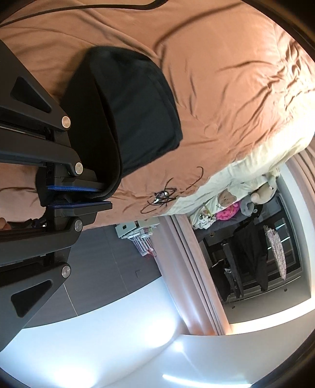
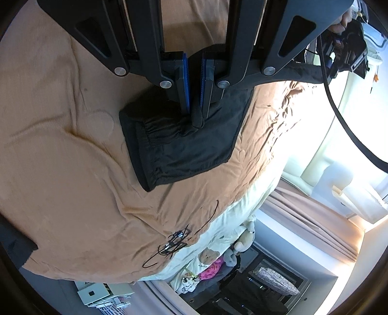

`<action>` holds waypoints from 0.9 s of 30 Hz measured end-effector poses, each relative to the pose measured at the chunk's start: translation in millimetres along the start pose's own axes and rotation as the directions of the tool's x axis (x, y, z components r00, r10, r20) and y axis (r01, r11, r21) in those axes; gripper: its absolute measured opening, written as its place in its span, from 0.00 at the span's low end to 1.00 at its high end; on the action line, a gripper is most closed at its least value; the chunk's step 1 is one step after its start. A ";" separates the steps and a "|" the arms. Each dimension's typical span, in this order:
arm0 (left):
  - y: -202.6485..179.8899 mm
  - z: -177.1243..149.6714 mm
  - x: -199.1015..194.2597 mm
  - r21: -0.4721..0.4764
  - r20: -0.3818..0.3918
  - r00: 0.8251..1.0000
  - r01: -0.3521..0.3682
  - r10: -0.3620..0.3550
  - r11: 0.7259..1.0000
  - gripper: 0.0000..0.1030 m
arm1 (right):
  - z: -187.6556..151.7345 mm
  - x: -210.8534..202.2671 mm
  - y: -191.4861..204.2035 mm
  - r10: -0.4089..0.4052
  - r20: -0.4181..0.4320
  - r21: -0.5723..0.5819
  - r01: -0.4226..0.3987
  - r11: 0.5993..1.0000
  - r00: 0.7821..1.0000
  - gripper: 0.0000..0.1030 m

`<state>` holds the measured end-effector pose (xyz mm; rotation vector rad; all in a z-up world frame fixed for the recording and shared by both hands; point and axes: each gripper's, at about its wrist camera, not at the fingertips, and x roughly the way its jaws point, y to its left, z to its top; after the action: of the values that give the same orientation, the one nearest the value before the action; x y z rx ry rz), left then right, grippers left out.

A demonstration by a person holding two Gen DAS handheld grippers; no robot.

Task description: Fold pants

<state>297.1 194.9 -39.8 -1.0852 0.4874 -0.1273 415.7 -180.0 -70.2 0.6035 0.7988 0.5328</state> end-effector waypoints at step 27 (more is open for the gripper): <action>19.0 109.3 177.8 0.069 -0.117 0.987 -0.103 0.111 0.992 0.06 | 70.9 99.5 1.8 -0.062 -0.023 0.060 0.063 0.996 0.998 0.04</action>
<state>500.5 233.8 -72.1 -0.9913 0.6452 -0.1135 529.2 -135.5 -79.2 0.6278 0.8536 0.4593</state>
